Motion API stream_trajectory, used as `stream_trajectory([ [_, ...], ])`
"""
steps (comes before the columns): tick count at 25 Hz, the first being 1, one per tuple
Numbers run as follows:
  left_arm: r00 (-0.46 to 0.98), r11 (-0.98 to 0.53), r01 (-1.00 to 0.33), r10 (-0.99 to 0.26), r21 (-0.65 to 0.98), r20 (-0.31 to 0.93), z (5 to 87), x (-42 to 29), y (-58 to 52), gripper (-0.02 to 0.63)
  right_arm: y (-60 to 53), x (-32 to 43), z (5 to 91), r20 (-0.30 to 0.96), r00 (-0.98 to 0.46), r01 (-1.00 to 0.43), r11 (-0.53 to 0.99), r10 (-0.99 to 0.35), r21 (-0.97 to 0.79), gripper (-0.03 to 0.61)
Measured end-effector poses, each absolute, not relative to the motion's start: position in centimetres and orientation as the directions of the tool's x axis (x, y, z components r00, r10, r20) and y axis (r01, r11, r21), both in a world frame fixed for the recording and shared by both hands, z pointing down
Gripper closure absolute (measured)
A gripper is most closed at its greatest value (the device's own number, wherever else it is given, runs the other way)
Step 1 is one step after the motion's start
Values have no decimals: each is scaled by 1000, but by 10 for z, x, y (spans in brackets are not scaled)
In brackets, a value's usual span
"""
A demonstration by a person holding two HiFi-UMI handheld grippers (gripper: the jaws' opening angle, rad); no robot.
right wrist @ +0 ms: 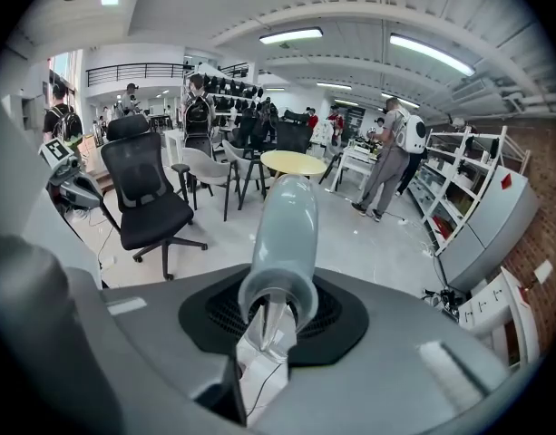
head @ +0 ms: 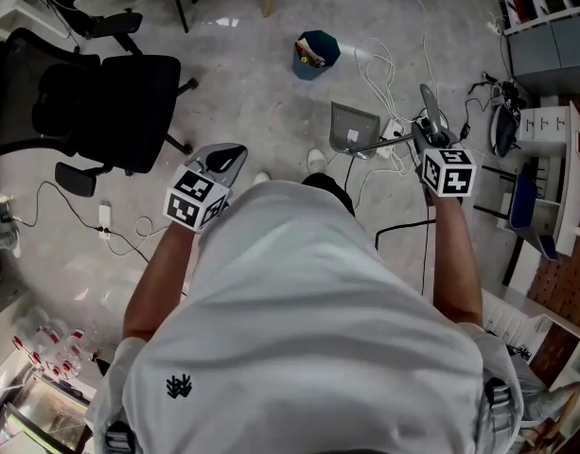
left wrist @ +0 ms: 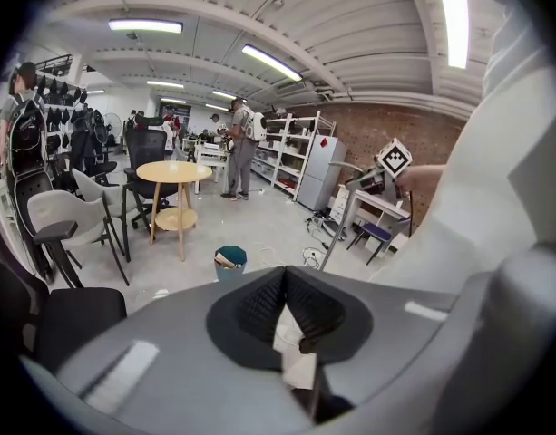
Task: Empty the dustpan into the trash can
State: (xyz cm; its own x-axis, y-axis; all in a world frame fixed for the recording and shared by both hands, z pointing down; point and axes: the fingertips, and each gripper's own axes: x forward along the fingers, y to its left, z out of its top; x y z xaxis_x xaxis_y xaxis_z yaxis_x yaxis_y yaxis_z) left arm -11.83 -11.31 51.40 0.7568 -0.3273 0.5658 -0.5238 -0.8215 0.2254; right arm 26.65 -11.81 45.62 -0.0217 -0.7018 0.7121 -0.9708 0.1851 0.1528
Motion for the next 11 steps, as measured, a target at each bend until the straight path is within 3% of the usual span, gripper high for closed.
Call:
stream_trajectory([
  [11, 758, -826, -518, -323, 221, 567, 512, -119, -123, 558, -135, 253, 458, 708, -40, -969, 200, -705, 144, 494],
])
